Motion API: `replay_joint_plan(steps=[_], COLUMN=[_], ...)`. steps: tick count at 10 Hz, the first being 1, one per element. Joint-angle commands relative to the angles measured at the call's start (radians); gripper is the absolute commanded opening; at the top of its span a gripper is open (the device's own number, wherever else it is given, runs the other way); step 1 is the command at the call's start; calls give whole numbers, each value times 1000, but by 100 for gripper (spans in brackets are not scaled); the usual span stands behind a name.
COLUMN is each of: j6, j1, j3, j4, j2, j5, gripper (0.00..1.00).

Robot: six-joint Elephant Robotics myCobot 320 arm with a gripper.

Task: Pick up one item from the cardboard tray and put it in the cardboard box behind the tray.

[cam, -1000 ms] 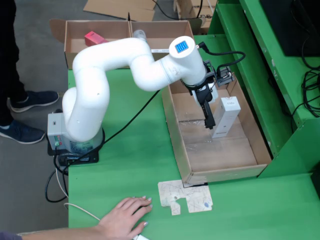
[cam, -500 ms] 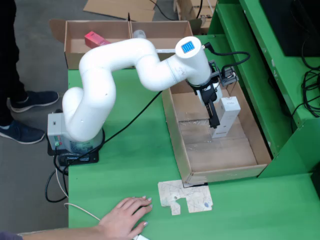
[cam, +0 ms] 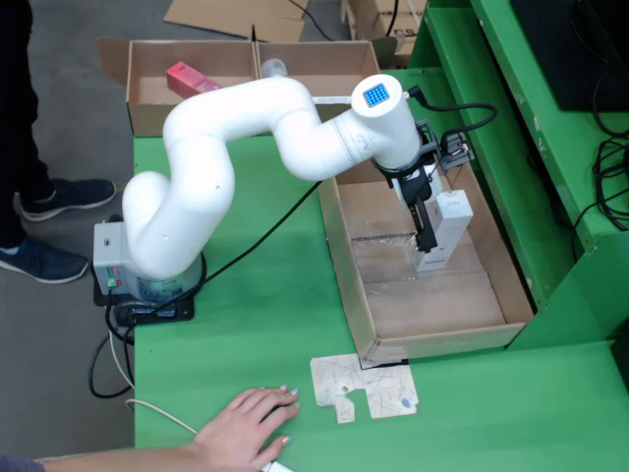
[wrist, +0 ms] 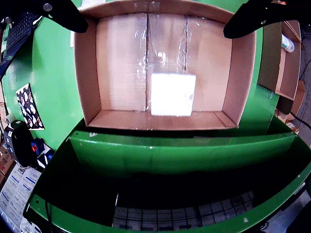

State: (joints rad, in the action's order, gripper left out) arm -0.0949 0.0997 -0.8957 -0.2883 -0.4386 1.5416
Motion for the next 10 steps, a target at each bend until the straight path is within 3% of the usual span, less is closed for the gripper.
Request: replay_joint_plan(steps=[1, 6, 10], j6=[10, 16, 20], j1=[-12, -19, -25], j3=[94, 132, 329], j4=[-16, -14, 61], j2=[-41, -85, -211], j5=[5, 5, 13], gripper=[100, 100, 100])
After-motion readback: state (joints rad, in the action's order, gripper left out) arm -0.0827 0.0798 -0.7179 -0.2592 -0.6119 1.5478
